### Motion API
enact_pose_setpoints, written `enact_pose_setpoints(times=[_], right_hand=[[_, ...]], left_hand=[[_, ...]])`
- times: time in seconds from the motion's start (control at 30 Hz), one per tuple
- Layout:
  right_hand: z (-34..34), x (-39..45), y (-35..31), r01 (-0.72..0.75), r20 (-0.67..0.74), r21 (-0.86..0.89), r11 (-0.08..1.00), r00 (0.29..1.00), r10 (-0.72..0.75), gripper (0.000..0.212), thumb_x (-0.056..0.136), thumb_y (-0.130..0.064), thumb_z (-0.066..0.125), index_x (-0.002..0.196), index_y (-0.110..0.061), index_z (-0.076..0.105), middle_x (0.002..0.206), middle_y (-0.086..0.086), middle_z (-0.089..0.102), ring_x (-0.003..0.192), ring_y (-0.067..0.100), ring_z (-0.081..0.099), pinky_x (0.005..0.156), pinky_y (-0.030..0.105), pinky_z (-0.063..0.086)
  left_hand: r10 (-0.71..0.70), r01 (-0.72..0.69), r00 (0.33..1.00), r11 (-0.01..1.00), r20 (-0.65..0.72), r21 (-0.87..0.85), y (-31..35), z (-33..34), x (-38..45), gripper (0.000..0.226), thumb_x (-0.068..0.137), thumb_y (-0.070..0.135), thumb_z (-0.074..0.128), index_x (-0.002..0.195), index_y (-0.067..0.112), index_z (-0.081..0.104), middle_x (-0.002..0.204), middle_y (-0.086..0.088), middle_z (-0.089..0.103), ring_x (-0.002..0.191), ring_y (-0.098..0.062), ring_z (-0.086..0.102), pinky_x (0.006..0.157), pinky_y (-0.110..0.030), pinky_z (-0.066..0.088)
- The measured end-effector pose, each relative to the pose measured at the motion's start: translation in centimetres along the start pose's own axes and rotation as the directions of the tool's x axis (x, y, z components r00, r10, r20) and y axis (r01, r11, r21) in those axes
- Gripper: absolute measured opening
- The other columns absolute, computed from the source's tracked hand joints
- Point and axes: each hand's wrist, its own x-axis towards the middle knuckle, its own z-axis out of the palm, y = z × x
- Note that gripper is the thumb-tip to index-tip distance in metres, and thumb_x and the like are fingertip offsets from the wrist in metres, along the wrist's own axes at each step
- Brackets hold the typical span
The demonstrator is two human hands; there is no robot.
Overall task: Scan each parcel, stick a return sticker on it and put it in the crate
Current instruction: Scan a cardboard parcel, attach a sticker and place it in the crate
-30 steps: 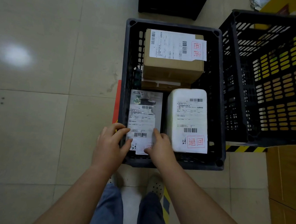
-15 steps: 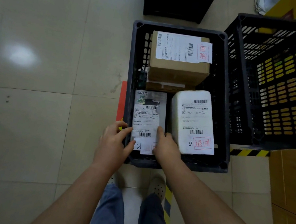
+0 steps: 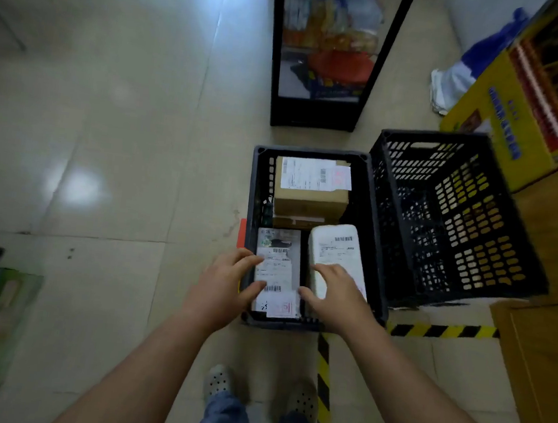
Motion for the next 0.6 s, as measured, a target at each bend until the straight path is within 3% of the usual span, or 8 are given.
enact_pose_setpoints(times=[0.17, 0.3, 0.47, 0.53, 0.6], right_hand=[[-8.5, -5.8, -3.0, 0.084, -0.175, 0.041, 0.996, 0.982, -0.076, 0.063, 0.091, -0.058, 0.053, 0.146, -0.032, 0.038, 0.146, -0.011, 0.035, 0.132, 0.013, 0.039, 0.098, 0.031, 0.043], [-14.1, -10.5, -4.2, 0.072, -0.362, 0.141, 0.987, 0.932, -0.016, 0.061, 0.090, -0.062, 0.052, 0.143, -0.035, 0.041, 0.143, -0.015, 0.037, 0.129, 0.008, 0.040, 0.100, 0.028, 0.040], [-17.3, -18.2, -4.4, -0.062, -0.599, 0.233, 0.970, 0.777, 0.194, 0.058, 0.089, -0.065, 0.051, 0.139, -0.036, 0.045, 0.142, -0.016, 0.040, 0.130, 0.007, 0.040, 0.102, 0.025, 0.037], [-16.8, -22.2, -4.5, -0.153, -0.654, 0.336, 0.929, 0.672, 0.347, 0.058, 0.089, -0.064, 0.052, 0.139, -0.036, 0.046, 0.146, -0.013, 0.039, 0.134, 0.010, 0.039, 0.107, 0.031, 0.038], [-15.5, -27.6, -5.0, -0.219, -0.664, 0.466, 0.857, 0.554, 0.503, 0.057, 0.090, -0.061, 0.053, 0.140, -0.034, 0.046, 0.147, -0.011, 0.038, 0.135, 0.012, 0.038, 0.109, 0.033, 0.036]], left_hand=[[0.182, -0.179, 0.982, 0.982, -0.047, 0.062, 7.3, -7.7, -0.7, 0.050, 0.093, 0.043, 0.058, 0.140, 0.030, 0.048, 0.140, 0.009, 0.046, 0.130, -0.012, 0.039, 0.107, -0.025, 0.030], [0.374, -0.372, 0.925, 0.927, -0.072, 0.041, 12.9, -12.5, 0.2, 0.050, 0.094, 0.046, 0.056, 0.140, 0.030, 0.048, 0.140, 0.012, 0.043, 0.131, -0.009, 0.036, 0.108, -0.024, 0.026], [0.682, -0.682, 0.731, 0.731, 0.021, -0.011, 19.7, -14.2, 2.4, 0.058, 0.090, 0.064, 0.046, 0.137, 0.030, 0.051, 0.137, 0.012, 0.047, 0.128, -0.008, 0.040, 0.109, -0.031, 0.035], [0.758, -0.755, 0.645, 0.652, 0.101, -0.074, 22.3, -13.9, 1.9, 0.055, 0.091, 0.060, 0.049, 0.136, 0.029, 0.052, 0.138, 0.012, 0.047, 0.129, -0.008, 0.040, 0.109, -0.031, 0.035], [0.839, -0.833, 0.516, 0.538, 0.173, -0.129, 25.0, -12.3, 0.0, 0.051, 0.091, 0.053, 0.052, 0.135, 0.027, 0.053, 0.137, 0.011, 0.048, 0.128, -0.010, 0.042, 0.110, -0.034, 0.037]])
